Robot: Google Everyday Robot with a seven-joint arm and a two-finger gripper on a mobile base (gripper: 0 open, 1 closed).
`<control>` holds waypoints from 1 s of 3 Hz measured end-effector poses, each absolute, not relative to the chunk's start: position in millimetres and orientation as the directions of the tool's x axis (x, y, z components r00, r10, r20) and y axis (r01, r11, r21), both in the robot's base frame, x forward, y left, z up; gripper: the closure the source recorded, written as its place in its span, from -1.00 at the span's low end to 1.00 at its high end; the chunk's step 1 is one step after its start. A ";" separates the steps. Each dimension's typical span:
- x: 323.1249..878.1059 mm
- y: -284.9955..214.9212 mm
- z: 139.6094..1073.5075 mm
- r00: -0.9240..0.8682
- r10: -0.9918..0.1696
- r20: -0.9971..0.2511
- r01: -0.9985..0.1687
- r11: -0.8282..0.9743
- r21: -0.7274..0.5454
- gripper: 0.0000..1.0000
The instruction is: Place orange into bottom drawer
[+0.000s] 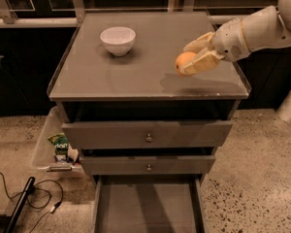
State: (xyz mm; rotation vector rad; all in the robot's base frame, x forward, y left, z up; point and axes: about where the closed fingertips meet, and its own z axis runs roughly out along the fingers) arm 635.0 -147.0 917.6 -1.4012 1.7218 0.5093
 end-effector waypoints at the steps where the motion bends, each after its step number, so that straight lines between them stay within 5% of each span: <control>1: 595.8 -158.4 916.4 0.021 -0.616 -0.787 -0.929 0.279 -0.242 1.00; 3: 509.6 -180.4 850.9 -0.072 -0.612 -0.788 -0.944 0.297 -0.145 1.00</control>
Offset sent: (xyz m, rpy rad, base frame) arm -0.1402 -0.0449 -0.0666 -0.0601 0.0081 0.0200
